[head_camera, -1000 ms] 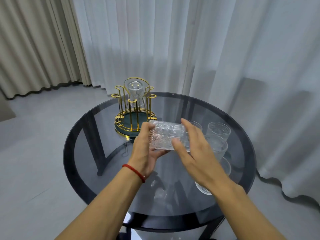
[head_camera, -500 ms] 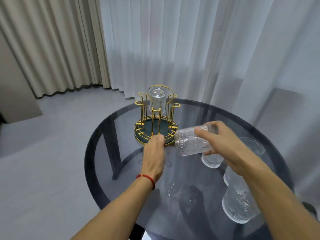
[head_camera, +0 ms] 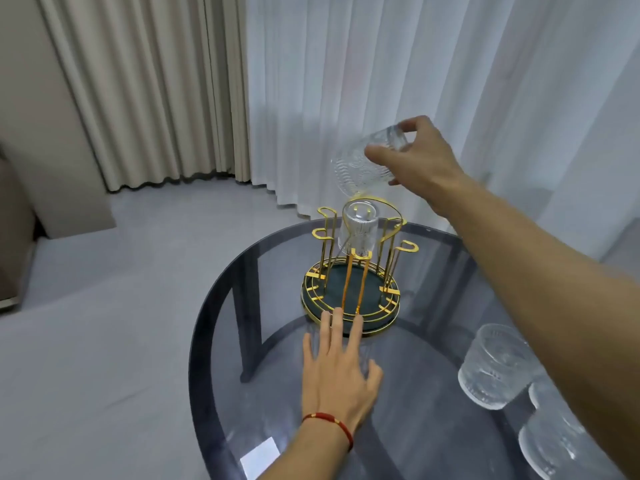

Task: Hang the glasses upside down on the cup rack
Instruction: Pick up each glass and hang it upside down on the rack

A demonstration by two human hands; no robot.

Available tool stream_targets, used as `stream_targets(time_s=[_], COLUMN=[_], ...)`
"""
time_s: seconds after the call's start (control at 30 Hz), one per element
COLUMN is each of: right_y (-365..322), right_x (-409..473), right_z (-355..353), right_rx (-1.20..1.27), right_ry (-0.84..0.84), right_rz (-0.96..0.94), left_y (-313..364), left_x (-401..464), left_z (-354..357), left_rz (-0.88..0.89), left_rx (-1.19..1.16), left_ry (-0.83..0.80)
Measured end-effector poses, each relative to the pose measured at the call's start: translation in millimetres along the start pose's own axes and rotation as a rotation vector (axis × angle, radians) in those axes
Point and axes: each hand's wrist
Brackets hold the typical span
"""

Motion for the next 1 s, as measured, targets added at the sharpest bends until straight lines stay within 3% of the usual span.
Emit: stream_targets(time_s=[0.2, 0.43, 0.63, 0.8, 1.0], right_y=[-6.4, 8.4, 17.9, 24.9, 21.1], right_x=[32.2, 45.9, 44.2, 40.4, 30.6], right_z=[61.9, 90.1, 106.0, 111.5, 96.7], right_rx=[-0.263, -0.447, -0.750, -0.994, -1.020], right_ry=[-0.199, -0.353, -0.526, -0.526, -0.520], right_rz=[-0.127, -0.117, -0.123, -0.209, -0.282], left_y=[-0.4, -1.7, -0.6, -1.4, -1.9], left_x=[0.9, -0.1, 0.5, 1.0, 0.9], left_z=[3.3, 7.1, 6.8, 7.5, 5.6], left_rz=[0.007, 0.016, 0.014, 0.006, -0.006], left_rx=[0.011, 0.009, -0.014, -0.024, -0.022], left_ry=[-0.008, 0.017, 0.034, 0.033, 0.040])
Point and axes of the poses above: each hand's wrist, its own x-axis towards the middle knuckle, its own z-axis out of the palm, y = z × x, and after that the axes turned 3 degrees about x, right-handed
